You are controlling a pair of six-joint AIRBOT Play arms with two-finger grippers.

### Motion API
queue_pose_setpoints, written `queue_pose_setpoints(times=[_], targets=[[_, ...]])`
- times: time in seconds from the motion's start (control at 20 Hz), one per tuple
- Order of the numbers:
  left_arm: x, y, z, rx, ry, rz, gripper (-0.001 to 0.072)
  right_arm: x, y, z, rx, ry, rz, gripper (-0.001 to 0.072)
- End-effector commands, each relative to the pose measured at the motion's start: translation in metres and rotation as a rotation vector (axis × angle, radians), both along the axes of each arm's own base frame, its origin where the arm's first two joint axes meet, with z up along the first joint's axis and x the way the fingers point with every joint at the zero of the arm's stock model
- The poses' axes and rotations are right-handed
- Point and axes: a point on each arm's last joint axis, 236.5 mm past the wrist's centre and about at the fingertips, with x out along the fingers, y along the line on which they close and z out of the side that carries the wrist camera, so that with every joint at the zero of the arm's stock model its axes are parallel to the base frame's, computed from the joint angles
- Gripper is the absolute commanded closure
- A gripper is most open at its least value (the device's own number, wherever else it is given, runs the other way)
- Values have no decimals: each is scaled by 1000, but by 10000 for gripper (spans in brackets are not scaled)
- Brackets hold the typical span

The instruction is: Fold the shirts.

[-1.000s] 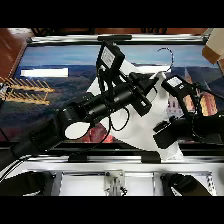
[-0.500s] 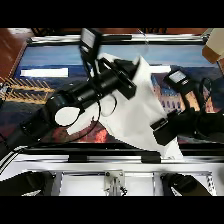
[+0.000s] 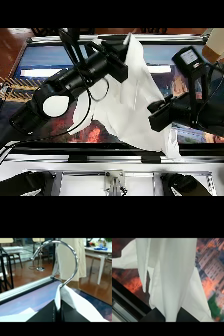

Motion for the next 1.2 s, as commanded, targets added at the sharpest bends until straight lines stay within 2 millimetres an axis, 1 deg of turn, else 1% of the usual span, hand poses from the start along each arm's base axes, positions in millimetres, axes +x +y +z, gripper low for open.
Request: queue_pose_setpoints(times=[0.0, 0.1, 0.15, 0.2, 0.3, 0.4, 0.5, 0.65, 0.7, 0.75, 0.8, 0.9, 0.95, 1.0, 1.1, 1.15], targets=[[4, 3, -3, 12, 11, 5, 584, 16, 7, 23, 61, -108, -9, 664], [4, 5, -1, 9, 10, 8, 201, 21, 8, 29, 85, -126, -29, 665], [-1, 5, 3, 4, 5, 0, 66, 25, 5, 31, 99, -128, -62, 665], [-9, 5, 12, -8, -8, -10, 18, 29, 0, 34, 104, -131, -96, 666], [-24, 12, 35, -20, -70, -17, 19, 39, -20, 43, 72, -172, -177, 668], [-36, 21, 55, -20, -130, -16, 19, 50, -46, 57, 20, -235, -269, 669], [-45, 31, 72, -46, -153, -14, 19, 57, -75, 80, -15, -307, -371, 670], [-52, 41, 87, -79, -179, -6, 19, 59, -102, 116, -27, -406, -462, 670], [-55, 43, 92, -90, -187, -7, 20, 59, -114, 125, -41, -432, -500, 670], [-56, 44, 94, -94, -190, -7, 20, 57, -134, 136, -74, -462, -566, 670], [-59, 45, 97, -97, -193, -9, 20, 53, -160, 149, -124, -497, -649, 670], [-62, 49, 102, -106, -202, -9, 21, 34, -217, 180, -222, -570, -834, 670], [-64, 51, 105, -111, -206, -9, 21, 17, -246, 199, -261, -602, -935, 670], [-66, 53, 108, -116, -210, -8, 21, -2, -271, 215, -277, -623, -1024, 670], [-71, 59, 115, -127, -220, -8, 22, -41, -312, 243, -295, -664, -1172, 669], [-73, 62, 119, -134, -226, -7, 22, -60, -329, 256, -297, -688, -1238, 669]])
